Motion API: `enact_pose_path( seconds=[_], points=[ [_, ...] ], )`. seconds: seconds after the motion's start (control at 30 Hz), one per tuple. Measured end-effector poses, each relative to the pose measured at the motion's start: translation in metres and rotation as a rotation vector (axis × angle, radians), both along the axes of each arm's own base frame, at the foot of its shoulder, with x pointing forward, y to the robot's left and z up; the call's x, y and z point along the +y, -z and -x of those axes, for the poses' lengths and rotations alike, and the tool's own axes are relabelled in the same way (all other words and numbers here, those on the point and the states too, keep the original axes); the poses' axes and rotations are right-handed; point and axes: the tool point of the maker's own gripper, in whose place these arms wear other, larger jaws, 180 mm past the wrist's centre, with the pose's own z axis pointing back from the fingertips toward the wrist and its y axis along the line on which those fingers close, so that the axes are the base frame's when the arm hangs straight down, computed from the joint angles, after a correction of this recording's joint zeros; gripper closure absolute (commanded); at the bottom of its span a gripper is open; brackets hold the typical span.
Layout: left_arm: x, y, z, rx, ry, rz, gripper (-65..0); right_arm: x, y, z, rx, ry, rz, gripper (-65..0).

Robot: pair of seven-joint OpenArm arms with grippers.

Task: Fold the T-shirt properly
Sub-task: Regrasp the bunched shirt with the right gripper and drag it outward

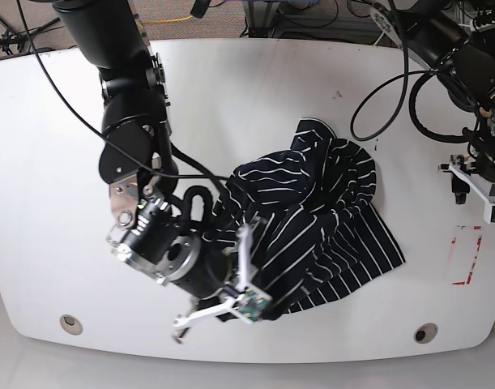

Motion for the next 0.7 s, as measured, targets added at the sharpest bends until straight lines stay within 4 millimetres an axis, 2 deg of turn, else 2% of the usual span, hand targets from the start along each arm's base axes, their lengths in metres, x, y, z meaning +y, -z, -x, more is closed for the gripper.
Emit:
enact_pose_path(
  seconds=[0.07,0.1,0.23,0.33,0.43,0.57,0.7],
  points=[
    [-0.010,0.020,-0.006,0.044,0.003,0.058,-37.9,-0.028,0.010,-0.008,0.028,0.098,0.010,0.0],
    [-0.018,0.029,-0.011,0.061,0.019,0.089,-37.9,-0.035,0.015,-0.009,0.043,0.124,0.007,0.0],
    [-0.030,0.049,-0.025,0.077,0.011,0.193,-37.9,-0.033,0.018,-0.005,0.061,0.099,-0.044,0.0],
    [-0.042,0.065,-0.030,0.105,0.015,0.258,-37.9,-0.053,0.018,-0.008,0.061,0.158,-0.073,0.0],
    [-0.053,0.081,-0.032,0.132,0.024,0.307,-37.9,-0.072,0.027,-0.006,0.078,0.210,-0.056,0.0],
    [-0.080,0.101,-0.055,0.095,0.053,0.427,-37.9,-0.078,0.030,-0.009,0.085,0.230,-0.040,0.0],
    [-0.096,0.123,-0.057,0.139,0.066,0.498,-37.9,-0.071,0.023,0.001,0.057,0.187,-0.073,0.0]
  ],
)
